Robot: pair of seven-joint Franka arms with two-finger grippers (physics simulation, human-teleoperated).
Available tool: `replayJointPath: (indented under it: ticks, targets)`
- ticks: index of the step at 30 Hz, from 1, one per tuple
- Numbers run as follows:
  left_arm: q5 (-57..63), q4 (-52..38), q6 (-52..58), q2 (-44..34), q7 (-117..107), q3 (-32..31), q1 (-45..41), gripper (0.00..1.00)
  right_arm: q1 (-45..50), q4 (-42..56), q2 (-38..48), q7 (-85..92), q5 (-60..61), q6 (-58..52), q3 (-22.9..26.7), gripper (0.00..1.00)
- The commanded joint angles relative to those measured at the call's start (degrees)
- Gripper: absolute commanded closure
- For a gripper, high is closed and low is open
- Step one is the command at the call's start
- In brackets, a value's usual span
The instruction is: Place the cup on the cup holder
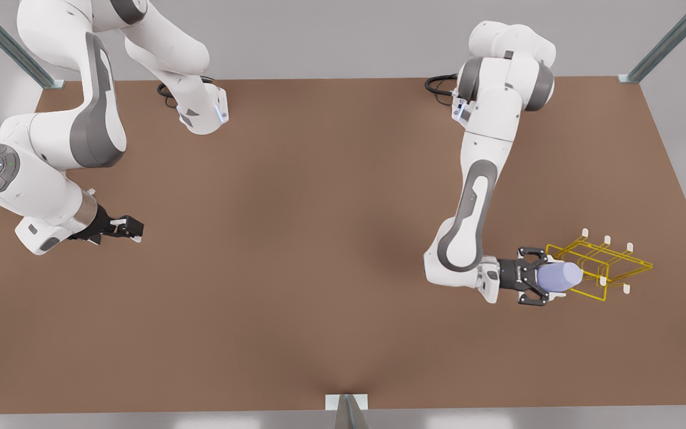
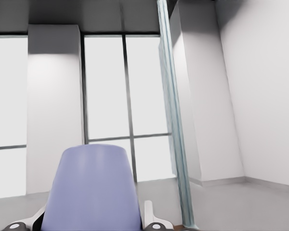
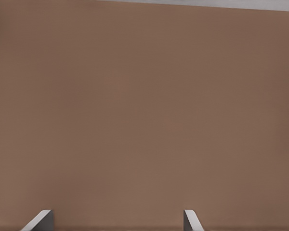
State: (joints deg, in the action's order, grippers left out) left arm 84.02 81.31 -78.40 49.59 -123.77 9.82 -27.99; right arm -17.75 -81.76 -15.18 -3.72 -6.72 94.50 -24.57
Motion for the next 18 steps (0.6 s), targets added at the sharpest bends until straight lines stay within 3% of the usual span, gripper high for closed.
replayJointPath:
  ticks: [1,18]
  targets:
    - [1.85,0.08,0.35,0.15,-1.48,0.11,0.48,0.19,0.00,0.02,0.07,0.12,0.04,-0.11,-0.04,0.00]
    - [10.29,8.52,-1.75,2.00,-14.57,0.99,5.84,0.19,-2.55,0.46,0.51,0.65,-0.05,-0.20,-0.04,0.00]
